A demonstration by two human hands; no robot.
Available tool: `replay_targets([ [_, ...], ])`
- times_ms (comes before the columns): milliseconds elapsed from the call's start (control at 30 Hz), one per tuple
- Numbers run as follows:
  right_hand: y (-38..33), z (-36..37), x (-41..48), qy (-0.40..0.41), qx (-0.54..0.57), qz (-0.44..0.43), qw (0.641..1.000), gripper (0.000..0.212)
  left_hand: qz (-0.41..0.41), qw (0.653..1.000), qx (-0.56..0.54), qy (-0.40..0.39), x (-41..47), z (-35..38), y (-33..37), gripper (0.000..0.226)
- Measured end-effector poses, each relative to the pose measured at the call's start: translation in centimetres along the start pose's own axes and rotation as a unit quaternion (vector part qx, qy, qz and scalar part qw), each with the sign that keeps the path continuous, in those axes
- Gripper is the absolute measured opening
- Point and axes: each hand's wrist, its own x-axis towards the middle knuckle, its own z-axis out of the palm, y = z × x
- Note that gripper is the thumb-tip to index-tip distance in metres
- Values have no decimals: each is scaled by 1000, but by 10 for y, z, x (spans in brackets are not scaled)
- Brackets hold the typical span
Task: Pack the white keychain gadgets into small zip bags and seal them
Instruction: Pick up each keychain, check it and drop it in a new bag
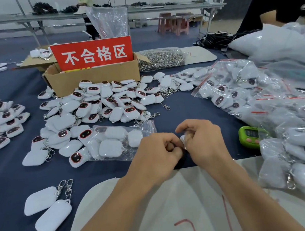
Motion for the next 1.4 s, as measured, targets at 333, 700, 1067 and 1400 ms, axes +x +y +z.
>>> replay_targets([
  [333,3,-30,-10,-162,-178,-26,970,35,-1,994,17,105,3,3,-6,16],
  [700,0,-11,-1,-49,197,-3,979,28,-3,983,-77,168,4,-2,2,29],
  [1067,-9,-8,-5,-165,401,55,900,29,77,971,-167,152,10,-11,3,33],
  [1400,-10,-7,-5,-135,363,40,921,28,66,965,-206,151,11,-11,2,41],
])
